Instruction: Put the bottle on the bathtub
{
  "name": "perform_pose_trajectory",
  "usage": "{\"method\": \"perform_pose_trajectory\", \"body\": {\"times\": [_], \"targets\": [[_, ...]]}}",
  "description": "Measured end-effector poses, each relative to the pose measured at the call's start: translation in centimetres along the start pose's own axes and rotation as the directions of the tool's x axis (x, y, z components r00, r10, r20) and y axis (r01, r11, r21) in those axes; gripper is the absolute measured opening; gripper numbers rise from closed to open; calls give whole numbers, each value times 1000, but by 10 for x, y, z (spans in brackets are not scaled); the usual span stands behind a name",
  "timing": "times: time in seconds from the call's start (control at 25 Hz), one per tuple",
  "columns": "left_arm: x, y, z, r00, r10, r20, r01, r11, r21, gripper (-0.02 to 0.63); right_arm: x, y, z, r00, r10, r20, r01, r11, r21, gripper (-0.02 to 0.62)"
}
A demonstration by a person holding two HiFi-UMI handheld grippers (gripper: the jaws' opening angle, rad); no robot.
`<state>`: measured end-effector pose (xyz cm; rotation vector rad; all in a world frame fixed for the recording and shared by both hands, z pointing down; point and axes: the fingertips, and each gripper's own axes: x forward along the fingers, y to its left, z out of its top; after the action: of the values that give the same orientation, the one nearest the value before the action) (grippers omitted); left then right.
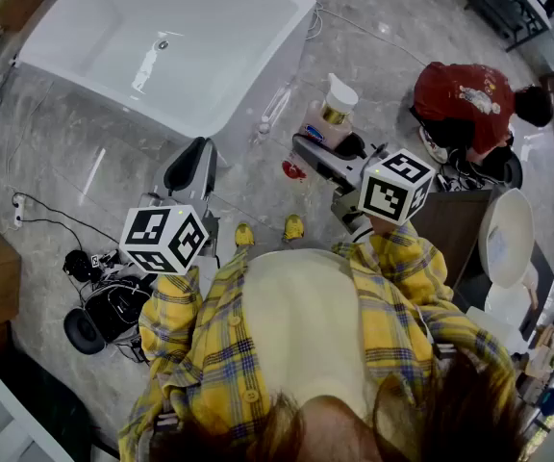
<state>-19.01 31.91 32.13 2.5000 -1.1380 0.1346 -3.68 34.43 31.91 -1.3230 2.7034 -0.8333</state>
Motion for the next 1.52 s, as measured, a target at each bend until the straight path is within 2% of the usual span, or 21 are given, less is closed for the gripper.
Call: {"method": "perform_pose_trajectory", "body": {"times": [0.4,0.8,1.08,1.52], "targets": [[0,-2,-2,1000,3,3,-3,1000,-7,52,-5,-6,-1,1000,2,13,-3,998,57,232],[15,-4,-3,1000,1,3,-1,1000,-18,52,0,-19,3,1000,5,-17,-4,999,34,232],[46,-25,-6,1000,-23,-7,23,1000,11,48,-10,-45,5,999,9,-33,-8,1000,24,232],[96,-53,-9,1000,23,-21,-23,1000,5,37,-35,-92,14,999,22,-50,-23,999,-26,232]]}}
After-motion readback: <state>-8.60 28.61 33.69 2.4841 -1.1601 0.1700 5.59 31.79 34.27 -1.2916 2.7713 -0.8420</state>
